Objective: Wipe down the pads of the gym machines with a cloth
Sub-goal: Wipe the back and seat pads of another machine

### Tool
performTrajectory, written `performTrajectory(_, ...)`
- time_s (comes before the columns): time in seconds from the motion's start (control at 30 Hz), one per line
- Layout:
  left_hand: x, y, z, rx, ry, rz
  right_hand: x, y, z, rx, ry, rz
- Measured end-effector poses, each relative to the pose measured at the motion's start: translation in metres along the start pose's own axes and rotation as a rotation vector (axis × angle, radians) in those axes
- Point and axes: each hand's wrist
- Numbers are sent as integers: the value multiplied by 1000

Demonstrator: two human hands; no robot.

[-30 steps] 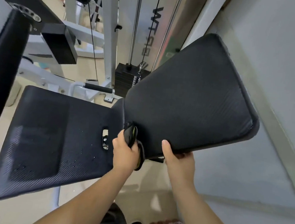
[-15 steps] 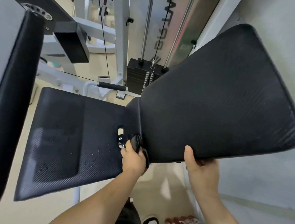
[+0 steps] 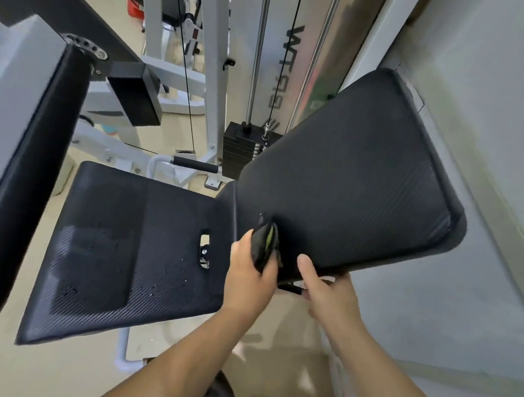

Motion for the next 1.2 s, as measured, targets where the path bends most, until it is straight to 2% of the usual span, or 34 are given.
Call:
performTrajectory(0.07, -18, -10, -2, -2, -189, 101, -21, -29, -12, -231, 83, -274)
performTrajectory(0.13, -8, -12, 5, -33, -267, 169, -48, -62, -25, -394, -31, -429)
performTrajectory(0.17, 8, -11, 10, -35, -253, 172, -64, -74, -32, -437, -134, -425)
performTrajectory(0.23, 51, -4, 22, -35, -138, 98, -102, -90, -43, -439, -305, -270)
performTrajectory(0.3, 97, 6, 30, -58, 41, -28, -139, -98, -38, -325, -500, -136)
performTrajectory(0.33, 116, 13, 32, -88, 137, -42, -156, -100, -27, -222, -639, -147)
performTrajectory(0.43, 136, 32, 42, -105, 439, 66, -193, -94, 24, 100, -965, -412)
performTrajectory(0.47, 128, 37, 48, -81, 471, 78, -203, -89, 41, 177, -1025, -530)
performTrajectory(0.53, 100, 44, 69, -25, 360, 56, -223, -75, 65, 261, -1165, -678)
performTrajectory(0.63, 45, 44, 111, 60, -29, 176, -257, -52, 90, 305, -1376, -852)
performTrajectory(0.73, 11, 38, 146, 31, -435, 277, -286, -40, 117, 298, -1308, -1060)
performTrajectory(0.8, 18, 40, 164, 14, -521, 245, -295, -40, 134, 301, -1247, -1052)
performTrajectory(0.83, 32, 44, 173, 25, -502, 208, -298, -42, 141, 289, -1193, -1013)
performTrajectory(0.9, 74, 58, 187, 48, -346, 88, -303, -48, 150, 220, -1049, -904)
performTrajectory(1.0, 141, 80, 191, -16, 45, -19, -313, -53, 167, 183, -919, -801)
performTrajectory(1.07, 150, 82, 192, -38, 256, -13, -316, -54, 178, 174, -877, -762)
performTrajectory(1.13, 125, 81, 207, -26, 252, -8, -315, -56, 185, 148, -853, -709)
performTrajectory(1.2, 106, 76, 226, -6, 59, 90, -313, -60, 188, 113, -814, -634)
Point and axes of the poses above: each hand's wrist, its own z-axis towards the middle knuckle, its own y-axis out of the palm, x = y × z, and after that the axes turned 14 degrees about x, right-handed
